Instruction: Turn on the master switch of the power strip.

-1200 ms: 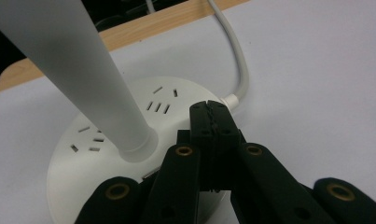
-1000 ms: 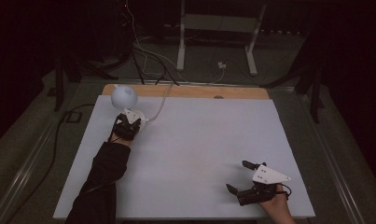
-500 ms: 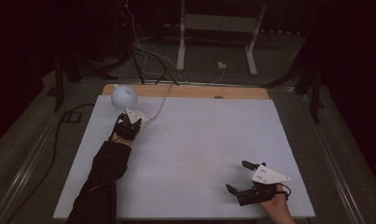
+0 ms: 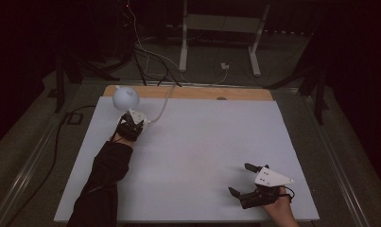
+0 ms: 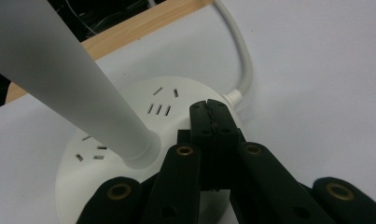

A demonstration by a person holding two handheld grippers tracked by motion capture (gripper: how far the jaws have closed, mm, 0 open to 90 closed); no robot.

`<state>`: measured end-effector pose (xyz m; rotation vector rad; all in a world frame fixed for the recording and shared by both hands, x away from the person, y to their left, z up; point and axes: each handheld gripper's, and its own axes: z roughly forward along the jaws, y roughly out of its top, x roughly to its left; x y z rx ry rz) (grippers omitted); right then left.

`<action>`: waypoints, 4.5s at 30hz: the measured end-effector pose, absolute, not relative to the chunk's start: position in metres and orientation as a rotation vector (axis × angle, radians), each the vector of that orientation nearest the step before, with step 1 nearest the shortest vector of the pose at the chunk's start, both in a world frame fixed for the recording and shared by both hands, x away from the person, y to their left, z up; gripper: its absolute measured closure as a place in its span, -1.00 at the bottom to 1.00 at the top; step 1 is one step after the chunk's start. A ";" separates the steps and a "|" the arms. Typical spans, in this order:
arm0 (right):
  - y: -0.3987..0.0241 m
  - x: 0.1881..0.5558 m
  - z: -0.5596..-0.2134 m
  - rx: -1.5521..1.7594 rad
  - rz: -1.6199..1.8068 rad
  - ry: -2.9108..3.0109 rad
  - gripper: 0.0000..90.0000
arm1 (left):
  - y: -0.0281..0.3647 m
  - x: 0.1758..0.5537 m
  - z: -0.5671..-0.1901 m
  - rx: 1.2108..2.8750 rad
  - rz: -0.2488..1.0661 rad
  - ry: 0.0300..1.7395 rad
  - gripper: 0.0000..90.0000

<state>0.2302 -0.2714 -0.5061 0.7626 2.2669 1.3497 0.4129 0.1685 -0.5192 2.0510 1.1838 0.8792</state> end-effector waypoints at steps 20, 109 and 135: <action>-0.271 0.230 -0.506 0.765 1.356 2.268 -1.00 | 0.163 0.420 -0.512 2.179 0.864 1.173 1.00; -0.272 0.230 -0.504 0.768 1.374 2.262 -1.00 | 0.164 0.340 -0.443 2.063 0.366 0.987 -0.99; -0.269 0.229 -0.504 0.760 1.362 2.267 -1.00 | 0.184 0.275 -0.457 2.067 0.404 0.897 -0.99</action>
